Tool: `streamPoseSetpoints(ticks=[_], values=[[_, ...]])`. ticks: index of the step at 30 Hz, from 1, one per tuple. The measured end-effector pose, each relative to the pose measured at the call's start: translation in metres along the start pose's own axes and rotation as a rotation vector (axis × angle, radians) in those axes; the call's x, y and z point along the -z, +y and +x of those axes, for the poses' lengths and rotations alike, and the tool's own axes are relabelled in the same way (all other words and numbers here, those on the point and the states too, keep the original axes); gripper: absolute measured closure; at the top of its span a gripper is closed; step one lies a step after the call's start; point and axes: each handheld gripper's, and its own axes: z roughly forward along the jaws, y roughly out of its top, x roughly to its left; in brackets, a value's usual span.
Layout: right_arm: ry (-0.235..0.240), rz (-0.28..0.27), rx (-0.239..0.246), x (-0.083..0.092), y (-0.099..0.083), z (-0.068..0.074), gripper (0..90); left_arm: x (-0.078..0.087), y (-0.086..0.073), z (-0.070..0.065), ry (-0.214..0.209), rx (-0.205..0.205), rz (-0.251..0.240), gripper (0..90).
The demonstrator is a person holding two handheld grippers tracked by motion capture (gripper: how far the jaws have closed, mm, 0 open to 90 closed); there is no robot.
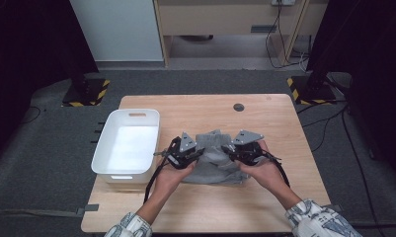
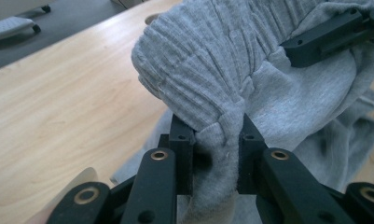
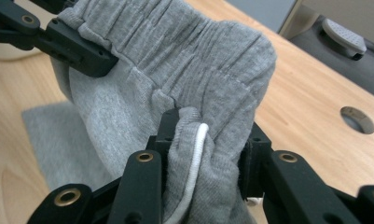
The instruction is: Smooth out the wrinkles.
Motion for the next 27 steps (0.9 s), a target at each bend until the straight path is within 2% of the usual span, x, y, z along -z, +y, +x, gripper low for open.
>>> streamPoseSetpoints(ticks=[16, 27], values=[[0.035, 0.041, -0.003, -0.004, -0.02, 0.012, 63.3, -0.004, -0.023, -0.007, -0.029, 0.013, 0.028, 73.4], [0.05, 0.054, -0.01, -0.005, -0.025, 0.016, 55.8, -0.006, -0.034, -0.007, -0.04, 0.026, 0.043, 73.2]])
